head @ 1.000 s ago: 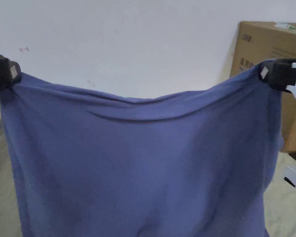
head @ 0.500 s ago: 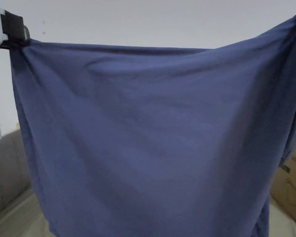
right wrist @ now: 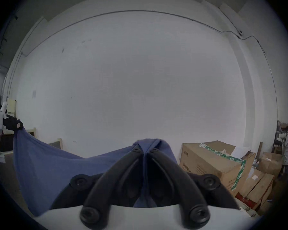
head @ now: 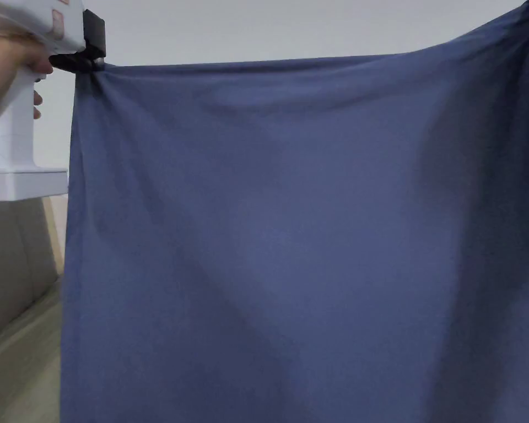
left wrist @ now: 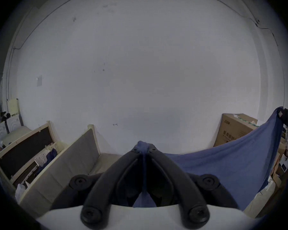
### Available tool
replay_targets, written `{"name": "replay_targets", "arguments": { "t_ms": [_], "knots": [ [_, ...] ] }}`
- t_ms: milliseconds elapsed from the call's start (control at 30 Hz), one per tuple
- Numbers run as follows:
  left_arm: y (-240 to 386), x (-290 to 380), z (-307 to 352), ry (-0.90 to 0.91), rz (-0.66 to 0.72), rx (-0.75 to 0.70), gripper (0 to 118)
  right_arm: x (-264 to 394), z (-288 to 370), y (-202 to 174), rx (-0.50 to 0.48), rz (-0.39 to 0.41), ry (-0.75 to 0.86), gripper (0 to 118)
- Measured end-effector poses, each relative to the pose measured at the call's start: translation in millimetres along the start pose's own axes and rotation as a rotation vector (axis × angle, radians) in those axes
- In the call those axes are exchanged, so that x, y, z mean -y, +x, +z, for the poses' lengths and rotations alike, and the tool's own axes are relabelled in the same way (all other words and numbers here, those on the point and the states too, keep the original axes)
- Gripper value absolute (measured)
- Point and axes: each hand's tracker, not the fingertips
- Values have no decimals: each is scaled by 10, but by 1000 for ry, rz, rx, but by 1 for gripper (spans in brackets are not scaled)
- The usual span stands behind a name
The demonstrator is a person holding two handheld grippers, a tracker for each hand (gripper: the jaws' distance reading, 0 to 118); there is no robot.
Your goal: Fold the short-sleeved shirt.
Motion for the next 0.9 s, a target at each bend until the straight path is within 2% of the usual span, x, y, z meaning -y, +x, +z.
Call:
{"name": "replay_targets", "arguments": {
  "t_ms": [100, 300, 433, 533, 800, 900],
  "knots": [
    [157, 143, -357, -18, -10, -11, 2, 189, -398, 40, 14, -5, -21, 1],
    [279, 619, -915, -38, -50, -2, 2, 706, -851, 0, 36, 41, -79, 1],
    [283, 1229, -1085, -73, -71, 10, 2, 1327, -922, 25, 11, -21, -139, 1],
    [233, 1781, -1186, -150, -10, 55, 2, 1913, -923, 44, 0, -49, -237, 1],
    [275, 3218, -1183, -319, -64, 72, 2, 3495, -537, 52, -36, -92, -458, 1],
    [254, 3674, -1063, -370, -33, 90, 2, 3975, -233, 89, -42, -133, -533, 1]
  ]
}}
